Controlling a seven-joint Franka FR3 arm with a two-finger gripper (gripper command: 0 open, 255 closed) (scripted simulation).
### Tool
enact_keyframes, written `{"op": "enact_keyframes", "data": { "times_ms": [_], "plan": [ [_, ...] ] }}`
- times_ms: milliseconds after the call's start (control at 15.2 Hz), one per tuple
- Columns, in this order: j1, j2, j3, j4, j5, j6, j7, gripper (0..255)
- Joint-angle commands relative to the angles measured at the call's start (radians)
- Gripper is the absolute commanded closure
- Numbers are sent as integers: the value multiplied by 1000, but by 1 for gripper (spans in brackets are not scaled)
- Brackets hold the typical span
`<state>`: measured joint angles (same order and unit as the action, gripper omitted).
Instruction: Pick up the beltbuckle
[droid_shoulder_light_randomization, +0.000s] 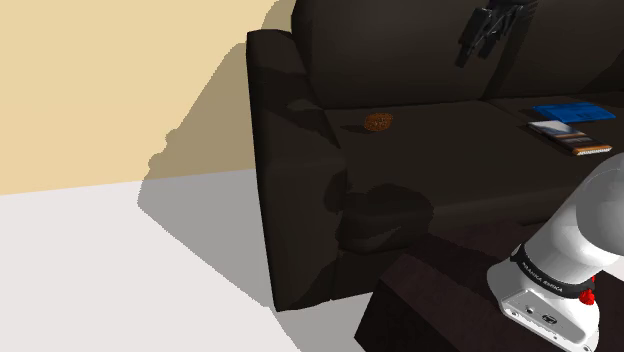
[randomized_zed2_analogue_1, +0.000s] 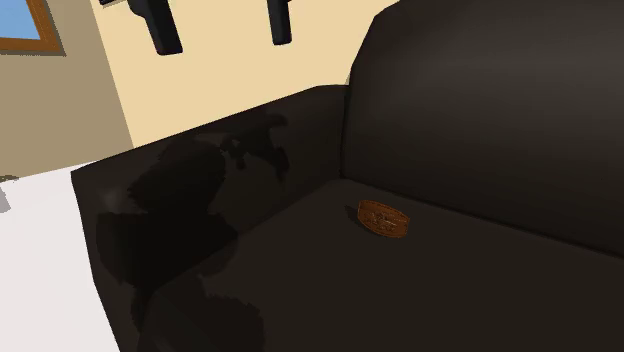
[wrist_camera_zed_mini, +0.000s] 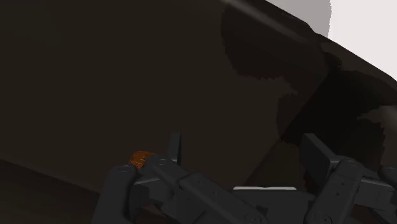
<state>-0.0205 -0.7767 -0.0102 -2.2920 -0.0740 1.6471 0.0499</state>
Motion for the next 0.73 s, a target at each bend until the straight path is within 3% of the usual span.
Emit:
{"op": "enact_keyframes", "data": {
  "times_ms": [0, 660],
  "plan": [
    [0, 0, 0, 0, 0, 0, 0, 0],
    [-67, 323, -41, 50, 14, 246, 122, 0]
  ]
}}
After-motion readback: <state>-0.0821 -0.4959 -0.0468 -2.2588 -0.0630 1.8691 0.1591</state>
